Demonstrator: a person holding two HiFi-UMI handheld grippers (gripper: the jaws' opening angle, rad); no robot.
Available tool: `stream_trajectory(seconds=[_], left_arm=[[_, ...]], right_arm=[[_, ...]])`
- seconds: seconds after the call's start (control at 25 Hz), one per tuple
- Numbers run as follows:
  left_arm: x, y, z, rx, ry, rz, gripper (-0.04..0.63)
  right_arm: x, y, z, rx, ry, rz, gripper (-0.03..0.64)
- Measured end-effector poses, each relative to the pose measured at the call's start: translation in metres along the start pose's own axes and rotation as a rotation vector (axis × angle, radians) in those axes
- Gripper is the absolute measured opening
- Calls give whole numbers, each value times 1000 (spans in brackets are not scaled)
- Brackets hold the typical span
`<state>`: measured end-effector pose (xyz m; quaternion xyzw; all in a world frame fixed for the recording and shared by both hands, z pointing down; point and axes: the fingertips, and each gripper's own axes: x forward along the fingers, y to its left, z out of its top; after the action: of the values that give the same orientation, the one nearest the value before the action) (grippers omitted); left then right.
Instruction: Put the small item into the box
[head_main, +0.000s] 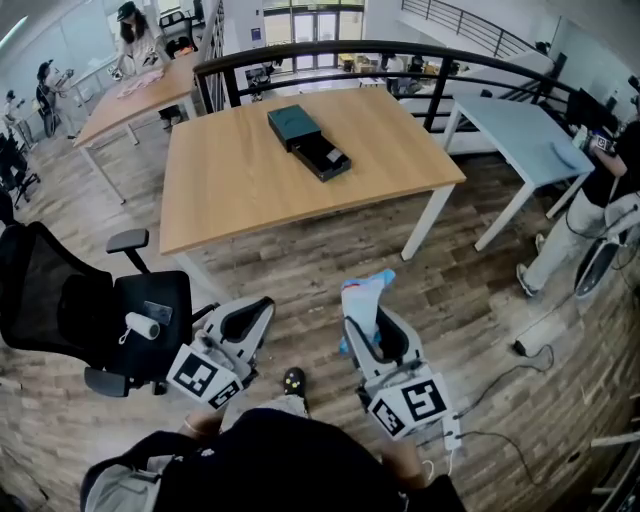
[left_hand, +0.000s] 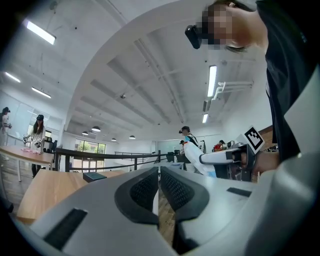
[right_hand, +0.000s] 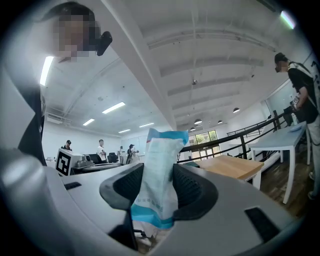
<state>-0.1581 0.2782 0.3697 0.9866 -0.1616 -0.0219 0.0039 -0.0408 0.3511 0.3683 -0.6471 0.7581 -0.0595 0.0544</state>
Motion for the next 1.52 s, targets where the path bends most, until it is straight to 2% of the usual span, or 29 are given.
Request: stream_trajectory(seconds=[0.36, 1.08, 1.32, 1.52], left_arm=[[6, 57, -2, -14, -6, 3, 23], [14, 181, -2, -9, -35, 69, 23], [11, 211, -11, -30, -36, 95, 23], [15, 215, -18, -55, -30, 90, 23]], right_arm=[[55, 5, 5, -38, 14, -13, 187], [179, 3, 5, -59, 14, 23, 187], [204, 8, -1, -62, 41, 38, 187], [208, 4, -6, -65, 71, 25, 187]])
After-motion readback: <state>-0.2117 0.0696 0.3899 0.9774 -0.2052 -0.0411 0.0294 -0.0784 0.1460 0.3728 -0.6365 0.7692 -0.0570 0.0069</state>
